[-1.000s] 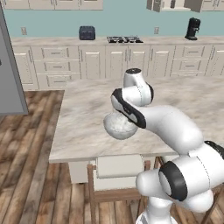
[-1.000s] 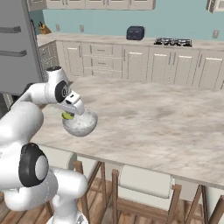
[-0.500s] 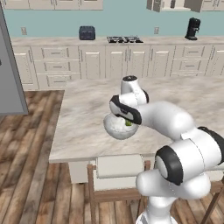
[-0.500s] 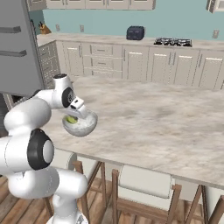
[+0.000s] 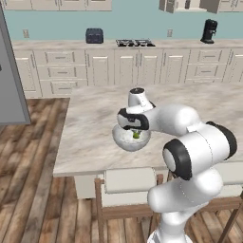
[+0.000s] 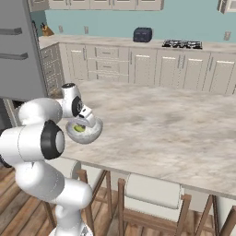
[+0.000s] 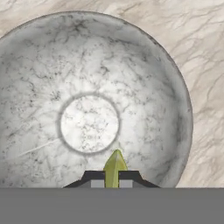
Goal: There is a bowl on the dining counter. Grab a lemon wedge from the fridge and place it in the bowl. Then get the liquor bottle and glass cup from the cabinet and place them next to the bowl.
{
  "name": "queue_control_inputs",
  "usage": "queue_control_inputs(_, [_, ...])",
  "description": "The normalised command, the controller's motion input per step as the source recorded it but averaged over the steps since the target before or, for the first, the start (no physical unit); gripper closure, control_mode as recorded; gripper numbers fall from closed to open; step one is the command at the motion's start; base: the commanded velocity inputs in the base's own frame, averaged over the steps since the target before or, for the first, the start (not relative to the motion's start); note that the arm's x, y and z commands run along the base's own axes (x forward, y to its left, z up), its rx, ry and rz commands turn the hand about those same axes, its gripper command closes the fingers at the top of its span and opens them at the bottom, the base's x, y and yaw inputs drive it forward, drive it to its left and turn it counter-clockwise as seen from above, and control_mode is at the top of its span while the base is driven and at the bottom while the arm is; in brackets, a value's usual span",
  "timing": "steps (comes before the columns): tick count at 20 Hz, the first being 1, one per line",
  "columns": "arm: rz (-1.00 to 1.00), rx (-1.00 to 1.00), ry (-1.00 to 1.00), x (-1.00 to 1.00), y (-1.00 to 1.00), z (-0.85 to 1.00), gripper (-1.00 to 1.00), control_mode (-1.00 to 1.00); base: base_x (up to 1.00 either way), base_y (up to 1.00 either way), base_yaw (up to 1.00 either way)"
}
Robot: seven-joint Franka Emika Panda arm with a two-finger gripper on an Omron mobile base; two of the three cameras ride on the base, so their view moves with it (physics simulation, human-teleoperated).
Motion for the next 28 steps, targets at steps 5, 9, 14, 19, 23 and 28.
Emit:
queue_control_inputs(5, [0.0, 0.0, 0.0, 0.19, 0.02, -0.22, -1.0, -1.0, 0.0, 0.0, 0.0])
queue_control_inputs(9, [0.0, 0.0, 0.0, 0.18, 0.0, -0.04, -1.0, -1.0, 0.0, 0.0, 0.0])
queue_control_inputs(14, [0.0, 0.0, -0.13, -0.07, 0.0, 0.45, -1.0, -1.0, 0.0, 0.0, 0.0])
queue_control_inputs(19, [0.0, 0.07, -0.17, -0.49, -0.18, 1.0, -1.0, -1.0, 0.0, 0.0, 0.0])
queue_control_inputs(23, [0.04, 0.02, -0.01, -0.67, -0.19, 1.0, -1.0, -1.0, 0.0, 0.0, 0.0])
queue_control_inputs(28, [0.08, -0.01, 0.13, -0.88, -0.22, 0.96, -1.0, -1.0, 0.0, 0.0, 0.0])
